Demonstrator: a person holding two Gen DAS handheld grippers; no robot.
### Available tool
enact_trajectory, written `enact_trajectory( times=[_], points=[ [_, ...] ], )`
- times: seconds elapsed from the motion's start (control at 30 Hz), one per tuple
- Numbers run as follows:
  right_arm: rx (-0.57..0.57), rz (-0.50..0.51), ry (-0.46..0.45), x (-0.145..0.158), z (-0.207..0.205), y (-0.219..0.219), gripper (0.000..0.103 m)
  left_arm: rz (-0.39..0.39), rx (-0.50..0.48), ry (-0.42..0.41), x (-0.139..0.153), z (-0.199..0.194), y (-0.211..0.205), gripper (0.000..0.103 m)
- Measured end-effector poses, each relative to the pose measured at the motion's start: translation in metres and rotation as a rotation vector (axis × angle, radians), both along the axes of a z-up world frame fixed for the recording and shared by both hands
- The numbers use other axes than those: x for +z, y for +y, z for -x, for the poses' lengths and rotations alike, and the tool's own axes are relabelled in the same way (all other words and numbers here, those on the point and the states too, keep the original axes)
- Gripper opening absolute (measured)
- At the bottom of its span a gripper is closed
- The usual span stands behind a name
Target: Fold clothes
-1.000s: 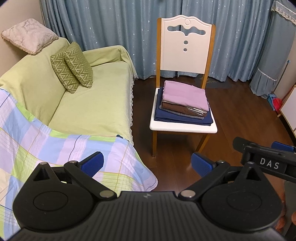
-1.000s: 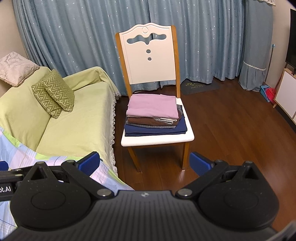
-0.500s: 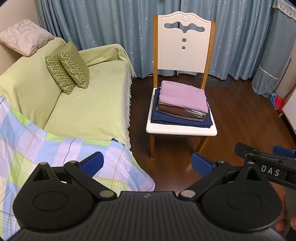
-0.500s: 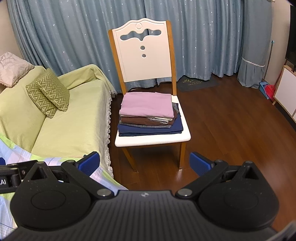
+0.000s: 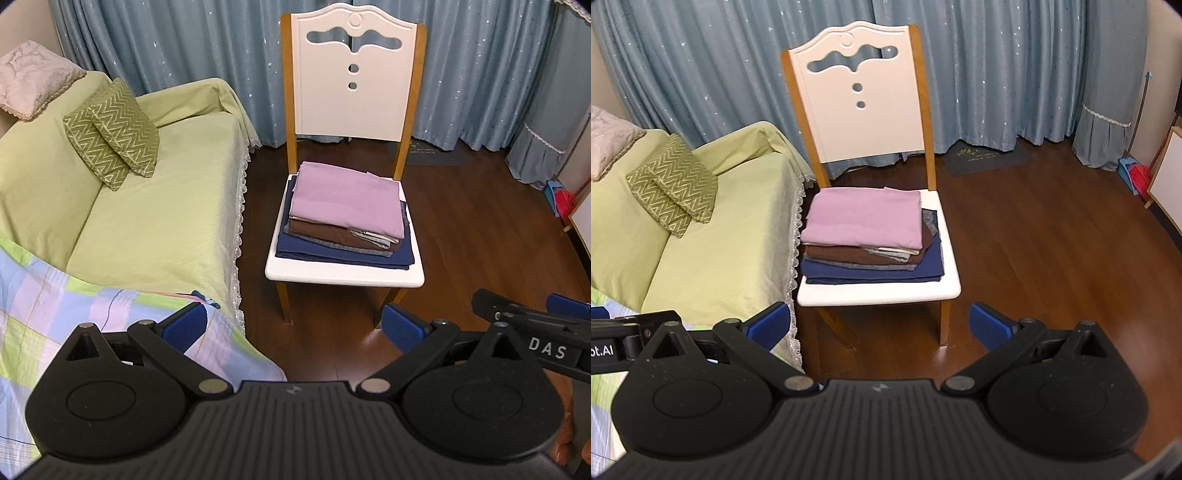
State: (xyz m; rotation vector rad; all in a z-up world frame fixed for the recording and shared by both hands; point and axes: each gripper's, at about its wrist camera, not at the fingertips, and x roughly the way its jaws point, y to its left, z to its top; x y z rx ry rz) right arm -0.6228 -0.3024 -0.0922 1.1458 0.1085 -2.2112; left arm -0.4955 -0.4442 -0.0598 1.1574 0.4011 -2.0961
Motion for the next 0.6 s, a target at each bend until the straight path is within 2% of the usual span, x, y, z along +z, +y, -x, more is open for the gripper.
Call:
enact_trajectory(
  times=[0.2, 0.6],
  points=[
    [0.037, -0.029, -0.053, -0.014, 0.04, -0.002, 0.102, -0.005, 0.032, -0.004, -0.003, 0.025, -0.001, 0.102],
    [0.083, -0.01, -0.045, -0.014, 0.085, -0.003, 0.102, 0.015, 0.08, 0.009, 0.005, 0.064, 0.001, 0.102]
  ],
)
